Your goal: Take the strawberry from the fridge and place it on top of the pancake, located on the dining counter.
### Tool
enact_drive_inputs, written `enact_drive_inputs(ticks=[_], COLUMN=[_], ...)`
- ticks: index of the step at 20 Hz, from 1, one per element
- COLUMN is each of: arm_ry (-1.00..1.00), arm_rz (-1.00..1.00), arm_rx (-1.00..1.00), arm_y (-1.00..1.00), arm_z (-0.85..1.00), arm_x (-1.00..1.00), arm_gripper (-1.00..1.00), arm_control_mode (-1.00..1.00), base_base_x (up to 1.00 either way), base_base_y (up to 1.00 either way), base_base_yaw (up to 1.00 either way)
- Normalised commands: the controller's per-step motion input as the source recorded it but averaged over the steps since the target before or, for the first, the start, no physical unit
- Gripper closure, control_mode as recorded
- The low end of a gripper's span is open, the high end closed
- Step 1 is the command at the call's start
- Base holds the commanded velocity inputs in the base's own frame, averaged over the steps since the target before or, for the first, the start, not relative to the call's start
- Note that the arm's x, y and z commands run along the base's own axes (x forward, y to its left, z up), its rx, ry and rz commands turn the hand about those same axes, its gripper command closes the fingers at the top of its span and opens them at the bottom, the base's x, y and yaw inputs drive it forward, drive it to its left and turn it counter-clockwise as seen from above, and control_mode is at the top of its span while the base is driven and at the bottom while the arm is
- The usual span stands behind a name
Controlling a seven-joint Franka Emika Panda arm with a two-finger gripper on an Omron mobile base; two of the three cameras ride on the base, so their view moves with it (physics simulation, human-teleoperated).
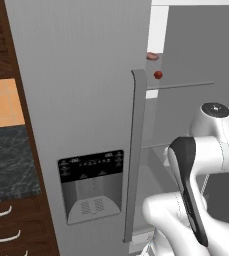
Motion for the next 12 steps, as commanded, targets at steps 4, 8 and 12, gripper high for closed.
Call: enact_drive_inputs(ticks=[4, 8, 12], arm_ry=[0.00, -0.01, -0.12], arm_rz=[0.00, 0.00, 0.16], arm_rx=[0.00, 0.00, 0.03], arm_y=[0.00, 0.00, -0.04], arm_z=[0.00, 0.00, 0.45], arm_x=[0.00, 0.03, 0.50], arm_gripper=[-1.00, -1.00, -1.00], arm_control_mode=[1.00, -1.00, -1.00], base_base_x=[0.00, 0.00, 0.00], base_base_y=[0.00, 0.00, 0.00], base_base_yaw=[0.00, 0.00, 0.00])
